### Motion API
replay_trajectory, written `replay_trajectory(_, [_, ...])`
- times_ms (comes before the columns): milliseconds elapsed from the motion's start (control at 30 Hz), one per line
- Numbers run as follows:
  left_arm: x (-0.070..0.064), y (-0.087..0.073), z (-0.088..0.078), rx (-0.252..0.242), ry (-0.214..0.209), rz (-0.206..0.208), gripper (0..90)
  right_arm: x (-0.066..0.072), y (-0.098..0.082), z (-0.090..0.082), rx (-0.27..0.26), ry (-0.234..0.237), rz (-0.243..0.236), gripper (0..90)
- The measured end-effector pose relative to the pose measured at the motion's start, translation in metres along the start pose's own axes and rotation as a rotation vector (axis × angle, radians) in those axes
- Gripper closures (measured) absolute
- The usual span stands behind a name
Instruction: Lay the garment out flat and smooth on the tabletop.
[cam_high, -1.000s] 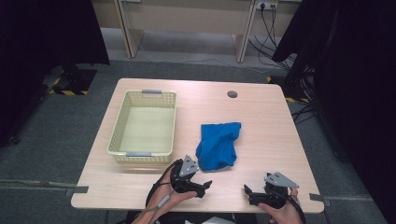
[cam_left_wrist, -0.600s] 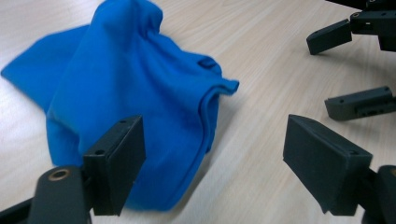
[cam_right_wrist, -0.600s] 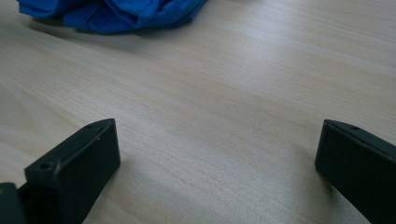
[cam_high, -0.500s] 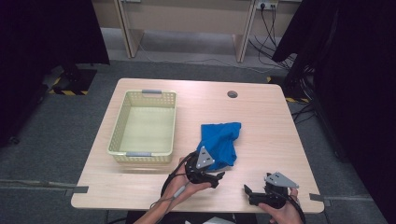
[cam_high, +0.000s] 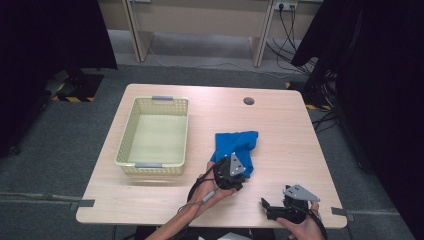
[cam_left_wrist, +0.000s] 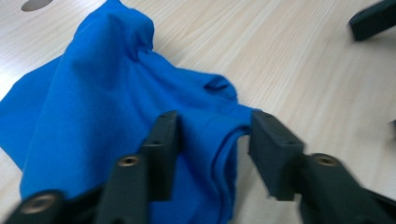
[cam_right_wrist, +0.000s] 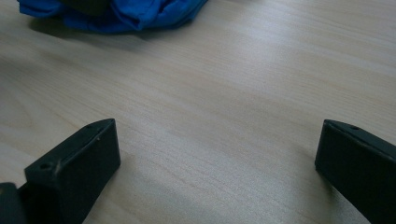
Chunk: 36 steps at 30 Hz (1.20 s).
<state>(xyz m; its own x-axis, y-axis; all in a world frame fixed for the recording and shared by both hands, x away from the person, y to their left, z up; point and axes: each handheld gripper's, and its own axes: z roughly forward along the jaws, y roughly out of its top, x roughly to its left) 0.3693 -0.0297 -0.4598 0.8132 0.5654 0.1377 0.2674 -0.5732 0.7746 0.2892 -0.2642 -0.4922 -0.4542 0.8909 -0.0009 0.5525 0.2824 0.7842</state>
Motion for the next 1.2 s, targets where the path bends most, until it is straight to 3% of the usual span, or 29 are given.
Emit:
replay_trajectory(133, [0.003,-0.001,0.003,0.012,0.023,0.015,71.2,0.0,0.0,0.0,0.001,0.0,0.0,0.3])
replay_trajectory(367, [0.018,0.0,-0.008,0.009,0.013,-0.024,79.2,0.0,0.0,0.0,0.0,0.0,0.0,0.3])
replay_trajectory(633, [0.046,-0.006,-0.023,-0.004,0.113,-0.087,81.2,0.0,0.0,0.0,0.002,0.0,0.0,0.3])
replay_trajectory(700, [0.047,-0.008,-0.024,0.014,0.153,-0.071,80.3,0.0,0.001,0.0,0.004,0.001,0.001,0.2])
replay_trajectory(767, [0.045,-0.011,-0.023,0.034,0.156,-0.071,77.6,0.0,0.0,0.0,0.004,0.002,0.001,0.3])
replay_trajectory(900, [0.047,-0.014,-0.018,0.04,0.145,-0.117,70.9,0.0,0.001,0.0,0.011,0.002,0.001,0.3])
replay_trajectory(1100, [0.052,-0.015,-0.005,0.047,0.147,-0.177,41.9,0.0,0.002,0.0,0.019,0.004,0.002,0.3])
replay_trajectory(1200, [0.051,-0.016,0.002,0.065,0.134,-0.181,35.4,0.0,0.002,0.0,0.018,0.004,0.001,0.3])
